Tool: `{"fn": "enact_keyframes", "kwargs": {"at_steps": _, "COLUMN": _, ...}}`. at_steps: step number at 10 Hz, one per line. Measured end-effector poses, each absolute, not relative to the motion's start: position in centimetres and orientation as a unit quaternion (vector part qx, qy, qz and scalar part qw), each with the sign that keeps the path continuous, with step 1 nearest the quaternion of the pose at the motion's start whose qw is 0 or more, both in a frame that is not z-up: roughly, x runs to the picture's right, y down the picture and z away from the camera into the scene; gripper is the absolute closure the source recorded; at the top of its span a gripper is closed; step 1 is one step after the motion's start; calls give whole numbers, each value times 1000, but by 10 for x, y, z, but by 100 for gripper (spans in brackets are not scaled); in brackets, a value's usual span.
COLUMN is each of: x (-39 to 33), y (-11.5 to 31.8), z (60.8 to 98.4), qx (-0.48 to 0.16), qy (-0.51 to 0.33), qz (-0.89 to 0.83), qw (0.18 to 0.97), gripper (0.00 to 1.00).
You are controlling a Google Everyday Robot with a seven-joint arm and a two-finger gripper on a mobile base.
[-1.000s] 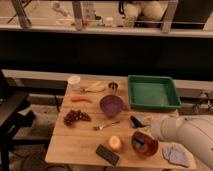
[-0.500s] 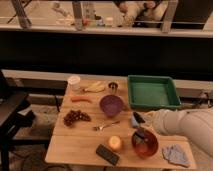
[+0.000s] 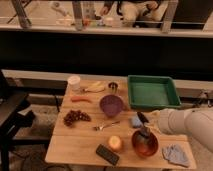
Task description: Wipe red bowl with brush
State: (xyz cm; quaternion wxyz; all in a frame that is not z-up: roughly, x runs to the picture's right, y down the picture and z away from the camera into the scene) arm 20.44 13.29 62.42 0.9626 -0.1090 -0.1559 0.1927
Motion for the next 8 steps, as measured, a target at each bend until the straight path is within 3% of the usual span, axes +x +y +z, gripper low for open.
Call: {"fn": "enact_keyframes", "kwargs": {"at_steps": 8, "x": 207, "y": 139, "z": 608, "qx": -106, "qy": -133, "qz": 183, "qw": 968, "gripper": 98}}
